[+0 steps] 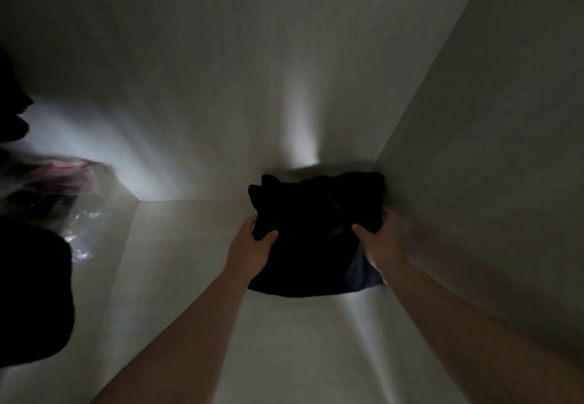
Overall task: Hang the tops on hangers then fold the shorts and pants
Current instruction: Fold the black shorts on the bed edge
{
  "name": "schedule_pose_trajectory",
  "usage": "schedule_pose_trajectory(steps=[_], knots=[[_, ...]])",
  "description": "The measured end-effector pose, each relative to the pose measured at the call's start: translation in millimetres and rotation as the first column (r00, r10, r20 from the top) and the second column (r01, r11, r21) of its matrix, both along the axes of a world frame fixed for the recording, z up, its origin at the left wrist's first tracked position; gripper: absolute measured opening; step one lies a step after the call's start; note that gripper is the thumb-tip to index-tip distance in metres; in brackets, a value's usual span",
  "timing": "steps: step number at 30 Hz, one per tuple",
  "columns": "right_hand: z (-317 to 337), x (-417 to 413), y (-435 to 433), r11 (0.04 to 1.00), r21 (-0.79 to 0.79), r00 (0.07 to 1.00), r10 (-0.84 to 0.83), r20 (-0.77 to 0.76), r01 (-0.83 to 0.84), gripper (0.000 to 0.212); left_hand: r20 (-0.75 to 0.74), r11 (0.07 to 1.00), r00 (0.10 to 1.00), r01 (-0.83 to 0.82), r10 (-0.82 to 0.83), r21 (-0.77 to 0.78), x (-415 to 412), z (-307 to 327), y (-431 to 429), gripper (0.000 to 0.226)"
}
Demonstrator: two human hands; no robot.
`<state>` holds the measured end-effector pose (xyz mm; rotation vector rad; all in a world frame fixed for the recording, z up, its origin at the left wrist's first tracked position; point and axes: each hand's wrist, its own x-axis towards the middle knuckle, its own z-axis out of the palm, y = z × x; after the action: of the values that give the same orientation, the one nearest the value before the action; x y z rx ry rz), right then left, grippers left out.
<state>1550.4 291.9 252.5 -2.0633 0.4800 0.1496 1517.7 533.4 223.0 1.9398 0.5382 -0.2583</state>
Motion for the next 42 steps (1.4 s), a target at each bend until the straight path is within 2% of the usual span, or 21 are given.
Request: schedule_pose_trajectory(steps=[2,4,7,9,11,13,17,19,22,25,30,33,36,42], knots=[[-19,10,2,0.949,-0.291,0.991,0.099,-0.094,-0.123,0.083,-0.080,0.976,0.996,0.053,-0.037,0.209,8,-27,-1,0.068],[-44,9,8,0.814,-0.514,0.962,0.246,-0.118,-0.271,0.080,-0.053,0.865,0.989,0.149,-0.141,0.479,7,-53,-9,0.070],[-84,8,19,0.645,-0.650,0.900,0.410,-0.150,-0.403,0.068,0.057,0.738,0.947,0.208,-0.317,0.642,8,-85,-27,0.060],[-108,17,26,0.571,-0.693,0.876,0.444,-0.190,-0.440,0.064,0.014,0.681,0.922,0.275,-0.386,0.678,16,-105,-36,0.060],[-133,27,26,0.539,-0.691,0.858,0.449,-0.248,-0.482,0.064,-0.079,0.638,0.912,0.341,-0.403,0.690,23,-127,-38,0.062],[-159,31,23,0.535,-0.682,0.855,0.433,-0.285,-0.498,0.066,-0.098,0.624,0.914,0.344,-0.394,0.701,27,-147,-37,0.063],[-192,30,24,0.540,-0.753,0.903,0.396,-0.168,-0.377,0.067,-0.007,0.616,0.921,0.265,-0.388,0.742,34,-169,-34,0.060],[-197,33,26,0.546,-0.756,0.907,0.393,-0.149,-0.361,0.068,-0.018,0.606,0.922,0.269,-0.386,0.749,38,-171,-33,0.060],[-193,37,22,0.547,-0.726,0.893,0.395,-0.215,-0.417,0.068,-0.124,0.589,0.907,0.360,-0.402,0.724,43,-165,-33,0.062],[-177,36,18,0.517,-0.669,0.840,0.417,-0.347,-0.533,0.070,-0.224,0.606,0.882,0.452,-0.416,0.654,41,-149,-34,0.064],[-143,-13,7,0.499,-0.640,0.811,0.395,-0.432,-0.584,0.067,-0.292,0.605,0.873,0.483,-0.391,0.634,-37,-125,-47,0.065],[-126,-63,0,0.487,-0.583,0.759,0.399,-0.514,-0.651,0.066,-0.362,0.617,0.839,0.545,-0.407,0.568,-98,-110,-55,0.066],[-106,-111,-5,0.494,-0.563,0.748,0.398,-0.531,-0.663,0.065,-0.426,0.657,0.815,0.573,-0.393,0.489,-147,-92,-58,0.066],[-56,-185,-15,0.456,-0.604,0.754,0.454,-0.474,-0.654,0.066,-0.413,0.777,0.874,0.439,-0.255,0.451,-223,-45,-53,0.069]])
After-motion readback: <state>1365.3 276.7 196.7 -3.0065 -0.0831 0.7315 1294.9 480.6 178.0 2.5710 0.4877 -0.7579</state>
